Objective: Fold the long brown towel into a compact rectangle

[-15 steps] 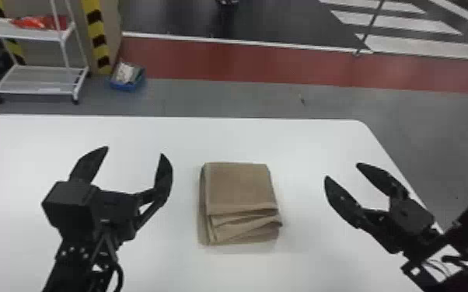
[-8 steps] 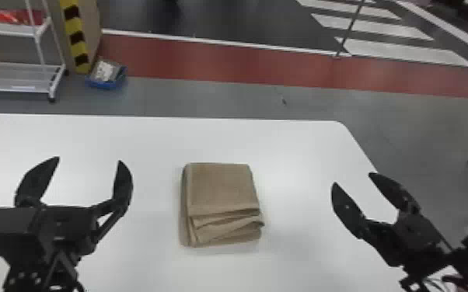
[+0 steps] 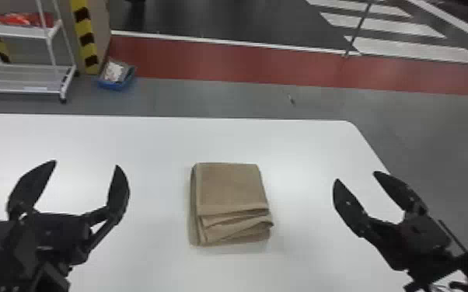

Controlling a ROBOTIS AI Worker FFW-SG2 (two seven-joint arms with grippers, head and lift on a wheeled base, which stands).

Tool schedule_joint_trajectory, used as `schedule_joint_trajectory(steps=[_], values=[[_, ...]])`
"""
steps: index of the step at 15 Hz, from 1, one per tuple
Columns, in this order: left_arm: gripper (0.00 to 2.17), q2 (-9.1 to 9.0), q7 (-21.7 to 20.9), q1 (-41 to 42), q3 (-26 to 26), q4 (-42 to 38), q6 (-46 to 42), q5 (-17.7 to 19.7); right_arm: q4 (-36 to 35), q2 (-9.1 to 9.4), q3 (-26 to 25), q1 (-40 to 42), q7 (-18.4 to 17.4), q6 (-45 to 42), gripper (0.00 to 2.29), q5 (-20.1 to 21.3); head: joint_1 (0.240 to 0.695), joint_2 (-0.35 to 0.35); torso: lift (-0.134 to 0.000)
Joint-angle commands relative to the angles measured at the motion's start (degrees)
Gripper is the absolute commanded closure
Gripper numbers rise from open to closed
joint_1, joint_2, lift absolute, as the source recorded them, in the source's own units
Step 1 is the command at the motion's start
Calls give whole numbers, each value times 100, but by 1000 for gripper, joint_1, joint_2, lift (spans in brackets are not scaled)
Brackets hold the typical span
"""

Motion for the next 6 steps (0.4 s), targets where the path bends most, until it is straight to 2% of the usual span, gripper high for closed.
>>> schedule_joint_trajectory(steps=[1,6], values=[[29,39,-38,109,97,-81,-16,19,-16,5,139,72,-146,-32,70,11,695,-189,-125],[29,74,-38,267,238,-213,-87,98,-7,5,253,213,-260,-278,80,11,695,-166,-125]])
